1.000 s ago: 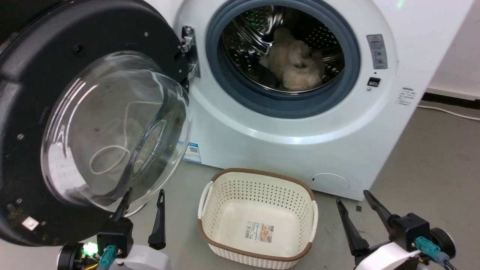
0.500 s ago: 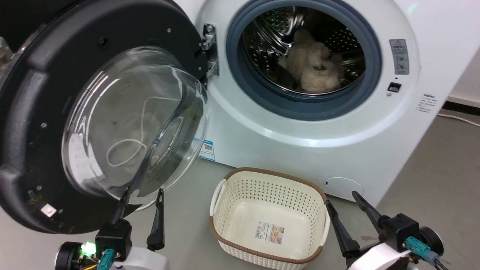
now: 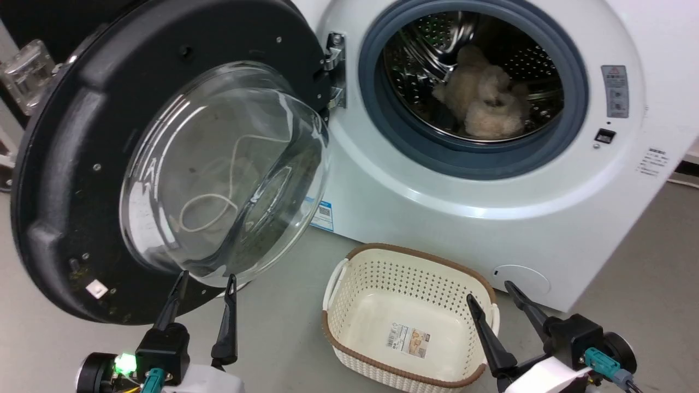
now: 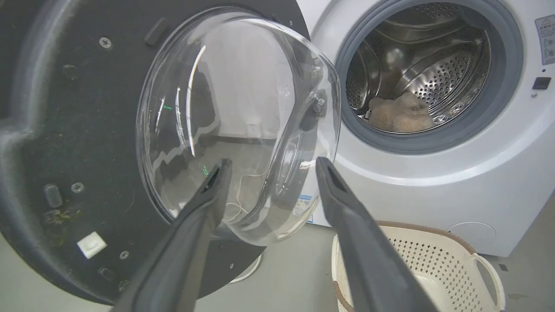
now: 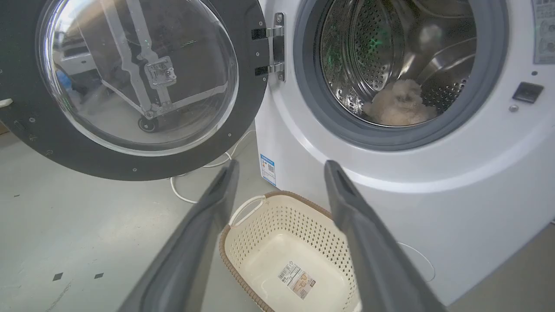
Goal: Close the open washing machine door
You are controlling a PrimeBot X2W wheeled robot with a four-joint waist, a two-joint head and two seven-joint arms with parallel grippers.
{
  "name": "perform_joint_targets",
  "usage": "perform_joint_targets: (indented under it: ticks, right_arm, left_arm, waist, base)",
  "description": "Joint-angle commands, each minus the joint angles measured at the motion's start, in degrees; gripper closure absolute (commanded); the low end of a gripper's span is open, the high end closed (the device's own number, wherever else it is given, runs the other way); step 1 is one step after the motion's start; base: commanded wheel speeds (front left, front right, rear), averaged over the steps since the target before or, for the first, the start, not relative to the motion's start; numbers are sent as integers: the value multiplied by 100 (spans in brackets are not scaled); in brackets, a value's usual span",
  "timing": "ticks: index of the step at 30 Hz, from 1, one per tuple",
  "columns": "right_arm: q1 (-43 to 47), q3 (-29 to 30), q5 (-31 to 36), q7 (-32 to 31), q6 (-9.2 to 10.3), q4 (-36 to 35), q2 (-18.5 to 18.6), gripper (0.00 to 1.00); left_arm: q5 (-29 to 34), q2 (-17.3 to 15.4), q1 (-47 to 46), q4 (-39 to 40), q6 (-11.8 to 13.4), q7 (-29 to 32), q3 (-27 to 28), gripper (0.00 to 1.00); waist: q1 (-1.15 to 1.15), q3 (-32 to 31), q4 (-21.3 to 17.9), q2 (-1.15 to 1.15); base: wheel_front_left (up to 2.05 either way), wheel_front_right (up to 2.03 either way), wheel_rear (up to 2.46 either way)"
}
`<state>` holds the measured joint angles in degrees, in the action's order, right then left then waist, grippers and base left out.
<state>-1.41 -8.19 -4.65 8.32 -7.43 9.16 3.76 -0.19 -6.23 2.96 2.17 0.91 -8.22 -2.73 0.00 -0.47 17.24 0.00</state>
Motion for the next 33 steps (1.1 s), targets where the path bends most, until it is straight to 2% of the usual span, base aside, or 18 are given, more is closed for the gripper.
perform_joint_targets:
  ticks: [1, 19, 20, 21, 22, 27, 31, 33]
  right_arm:
    - [-113, -75, -87, 104, -3, 80, 35, 0]
    - [-118, -224, -184, 330, -4, 311, 38, 0]
    - [-112, -242, -193, 354, -4, 330, 36, 0]
    - [-112, -242, -193, 354, -4, 330, 36, 0]
    - [-108, -251, -199, 366, -4, 340, 35, 0]
    - [-85, -274, -224, 426, -5, 385, 30, 0]
    - [-29, -238, -236, 473, -5, 395, 15, 0]
    - [16, -208, -233, 497, -5, 390, 5, 0]
  left_arm:
    - [-32, -53, 82, 44, 46, -111, -20, 0]
    - [-42, -129, 106, 38, 37, -339, -163, 0]
    - [-68, -133, 113, 16, 15, -362, -179, 65]
    - [-68, -133, 113, 16, 15, -362, -179, 65]
    - [-86, -130, 114, 6, 7, -374, -180, 100]
    - [-110, -130, 102, 72, -7, -434, -185, 100]
    - [-279, -109, 15, 345, -2, -482, 37, 100]
    - [-208, -206, -57, 485, 38, -506, 182, 100]
  waist:
    - [0, -5, 112, 0]
    - [0, -10, 565, 0]
    - [0, -8, 615, 0]
    - [0, -8, 615, 0]
    - [0, -7, 639, 0]
    - [0, -14, 757, 0]
    - [0, -36, 841, 0]
    - [0, -45, 881, 0]
  base:
    - [0, 0, 0]
    - [0, 0, 0]
    - [0, 0, 0]
    - [0, 0, 0]
    - [0, 0, 0]
    - [0, 0, 0]
    - [0, 0, 0]
    - [0, 0, 0]
